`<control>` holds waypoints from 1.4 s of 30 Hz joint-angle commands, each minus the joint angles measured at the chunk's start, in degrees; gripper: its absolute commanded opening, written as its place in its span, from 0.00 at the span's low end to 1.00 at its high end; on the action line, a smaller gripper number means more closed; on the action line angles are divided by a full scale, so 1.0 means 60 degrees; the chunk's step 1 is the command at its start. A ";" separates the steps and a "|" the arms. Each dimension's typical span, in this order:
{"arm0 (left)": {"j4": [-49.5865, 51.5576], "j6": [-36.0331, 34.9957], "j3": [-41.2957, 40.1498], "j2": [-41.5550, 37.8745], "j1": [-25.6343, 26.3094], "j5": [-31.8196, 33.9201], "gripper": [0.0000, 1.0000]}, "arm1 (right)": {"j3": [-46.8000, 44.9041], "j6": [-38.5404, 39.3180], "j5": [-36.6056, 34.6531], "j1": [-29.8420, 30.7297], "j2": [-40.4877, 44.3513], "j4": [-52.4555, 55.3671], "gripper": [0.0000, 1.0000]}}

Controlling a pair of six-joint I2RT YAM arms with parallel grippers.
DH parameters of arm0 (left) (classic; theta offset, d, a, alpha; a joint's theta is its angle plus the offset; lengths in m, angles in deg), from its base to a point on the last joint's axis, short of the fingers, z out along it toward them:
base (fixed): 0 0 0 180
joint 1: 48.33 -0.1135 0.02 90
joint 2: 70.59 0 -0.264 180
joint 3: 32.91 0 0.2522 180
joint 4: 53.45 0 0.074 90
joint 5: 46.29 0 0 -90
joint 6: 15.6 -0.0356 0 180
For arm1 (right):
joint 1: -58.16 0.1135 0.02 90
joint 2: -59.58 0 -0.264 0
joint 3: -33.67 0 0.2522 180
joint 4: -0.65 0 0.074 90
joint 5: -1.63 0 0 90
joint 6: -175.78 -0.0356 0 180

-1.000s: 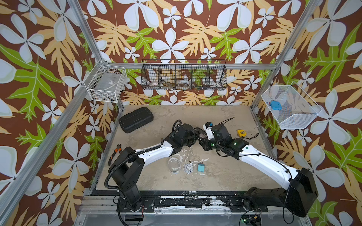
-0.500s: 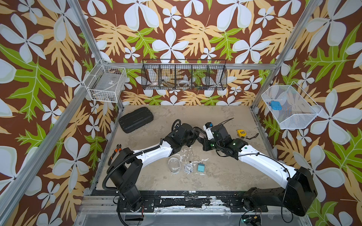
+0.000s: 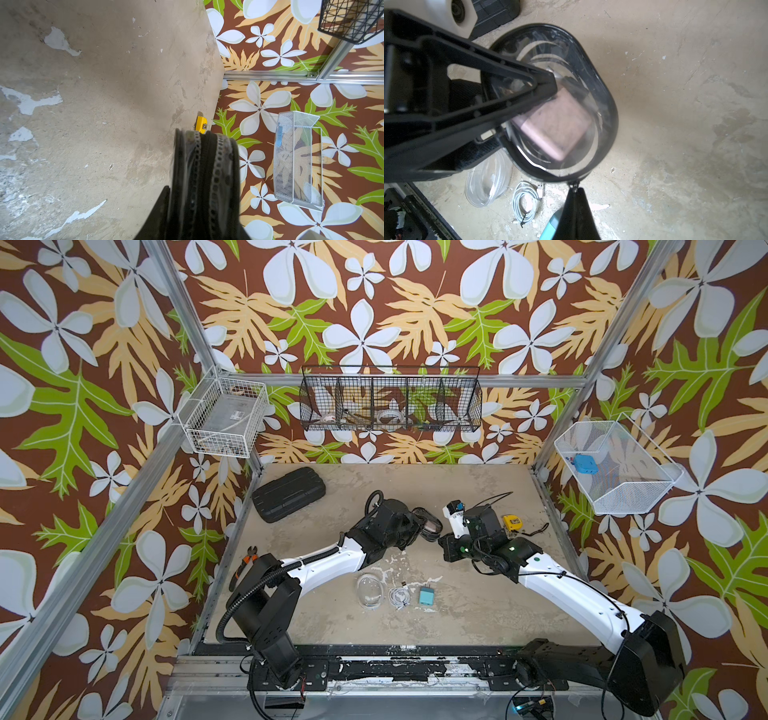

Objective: Pack away charging kits
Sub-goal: Zip the zipper on the storage bag.

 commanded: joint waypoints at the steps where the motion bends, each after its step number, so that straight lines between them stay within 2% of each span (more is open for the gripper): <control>1: -0.0164 -0.0621 0.0093 0.0193 -0.0185 -0.0720 0.00 | 0.0036 0.0437 -0.0603 -0.0139 -0.0066 0.0554 0.00; 3: -0.0163 -0.0928 0.0145 0.0320 -0.0313 -0.1308 0.00 | 0.0163 0.0657 -0.0660 -0.0273 -0.0139 0.0744 0.00; 7: -0.0784 -0.1567 0.0112 0.0669 -0.0686 -0.3247 0.00 | 0.0342 0.1125 -0.0631 -0.0572 -0.0340 0.1019 0.00; 10: -0.1334 -0.1879 -0.0211 0.0603 -0.0898 -0.4094 0.00 | 0.0364 0.1349 -0.0623 -0.0723 -0.0431 0.1049 0.00; 17: -0.0489 -0.3481 -0.0067 0.0466 -0.1145 -0.5612 0.00 | 0.0537 0.1637 -0.1285 -0.0742 -0.0385 0.0996 0.00; 22: -0.0266 -0.4415 0.0058 0.0743 -0.1162 -0.7557 0.00 | 0.0753 0.1780 -0.0941 -0.0730 -0.0308 0.0652 0.00; 26: 0.0965 -0.5711 0.0130 0.0507 -0.1193 -0.7741 0.00 | 0.0834 0.1981 -0.0335 -0.0733 -0.0088 0.0539 0.00; 30: 0.1585 -0.6698 0.0149 0.0191 -0.1370 -0.7966 0.00 | 0.1139 0.1872 0.0059 -0.0745 -0.0071 0.1519 0.00; 31: 0.1819 -0.7080 0.0199 0.0115 -0.1416 -0.8038 0.00 | 0.1154 0.1796 0.0203 -0.0748 0.0058 0.1716 0.02; 34: 0.2946 -0.8504 0.0526 0.0024 -0.1473 -0.8311 0.00 | 0.1180 0.1678 0.0894 -0.0778 0.0656 0.2097 0.34; 35: 0.3378 -0.9071 0.0643 0.0024 -0.1469 -0.8490 0.00 | 0.1253 0.1654 0.1215 -0.0835 0.0850 0.2220 0.39; 38: 0.4948 -1.0754 0.1072 0.0117 -0.1470 -0.8468 0.00 | 0.1599 0.1688 0.1922 -0.0964 0.1119 0.2669 0.52; 39: 0.5090 -1.0985 0.1091 0.0120 -0.1469 -0.8386 0.00 | 0.1673 0.1685 0.2203 -0.1005 0.1173 0.2707 0.54; 42: 0.5095 -1.1306 0.1076 0.0052 -0.1469 -0.8567 0.00 | 0.1647 0.1505 0.4284 -0.1243 0.1253 0.2305 0.61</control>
